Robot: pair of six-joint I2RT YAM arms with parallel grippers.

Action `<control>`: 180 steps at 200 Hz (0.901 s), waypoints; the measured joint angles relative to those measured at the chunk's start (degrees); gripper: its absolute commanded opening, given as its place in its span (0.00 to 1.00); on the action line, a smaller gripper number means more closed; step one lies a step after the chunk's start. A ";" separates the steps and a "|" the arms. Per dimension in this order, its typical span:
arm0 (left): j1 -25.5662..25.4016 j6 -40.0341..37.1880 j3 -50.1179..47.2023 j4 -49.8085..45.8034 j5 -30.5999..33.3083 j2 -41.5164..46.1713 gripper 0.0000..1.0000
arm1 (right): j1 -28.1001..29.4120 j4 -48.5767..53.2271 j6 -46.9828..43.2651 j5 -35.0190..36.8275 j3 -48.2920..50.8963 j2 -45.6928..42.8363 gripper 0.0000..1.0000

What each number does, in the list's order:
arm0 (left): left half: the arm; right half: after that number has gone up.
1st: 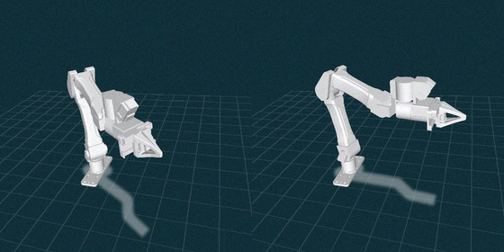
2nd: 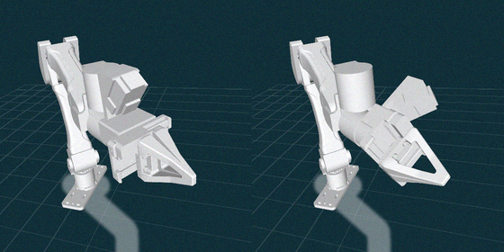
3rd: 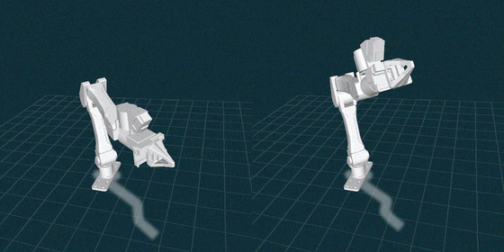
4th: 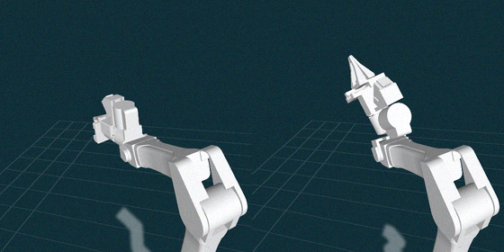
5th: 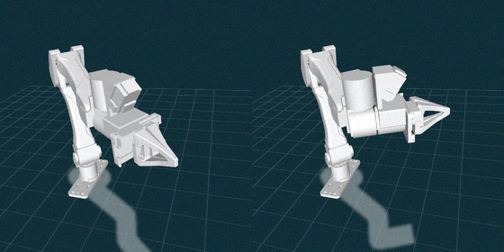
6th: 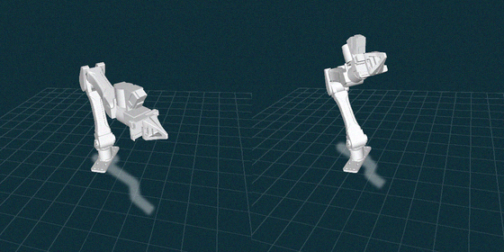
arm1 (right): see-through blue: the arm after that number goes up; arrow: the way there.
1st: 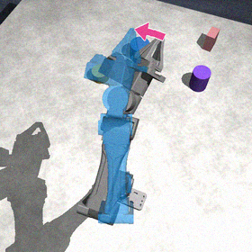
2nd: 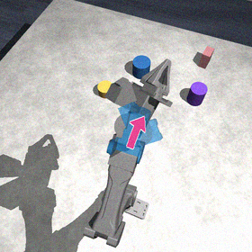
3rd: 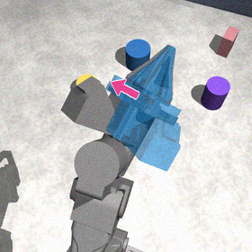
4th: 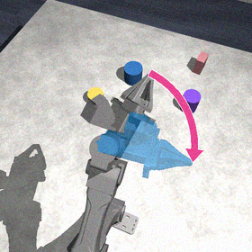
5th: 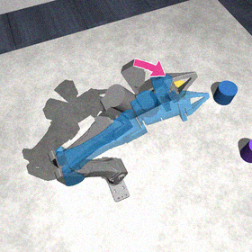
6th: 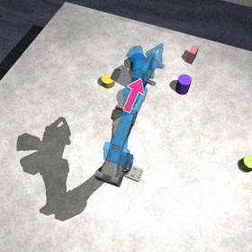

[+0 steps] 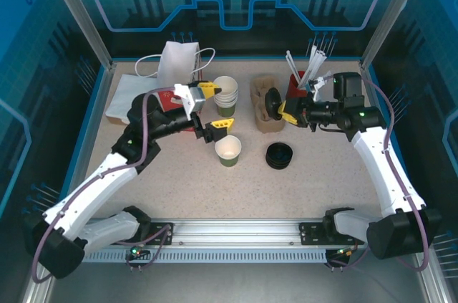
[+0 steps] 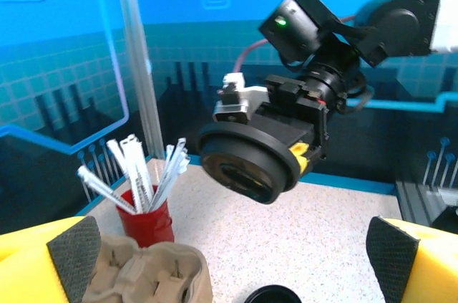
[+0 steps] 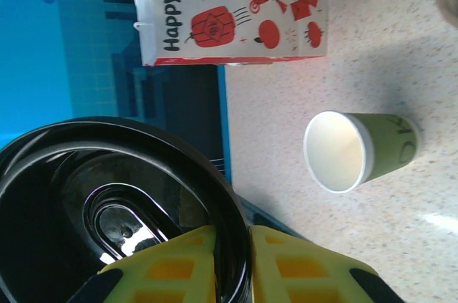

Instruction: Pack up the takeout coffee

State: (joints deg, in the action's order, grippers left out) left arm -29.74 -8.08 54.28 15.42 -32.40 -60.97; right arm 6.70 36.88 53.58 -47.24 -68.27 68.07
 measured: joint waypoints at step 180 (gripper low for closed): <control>-3.65 -7.10 15.65 11.50 -12.52 -25.05 0.96 | 0.72 -6.80 21.51 -1.42 0.02 -4.44 0.18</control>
State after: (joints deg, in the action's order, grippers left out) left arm -33.39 -15.18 69.93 26.92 -44.93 -86.02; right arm 7.42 30.09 75.09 -48.66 -68.25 63.64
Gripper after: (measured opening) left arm 0.967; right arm 0.177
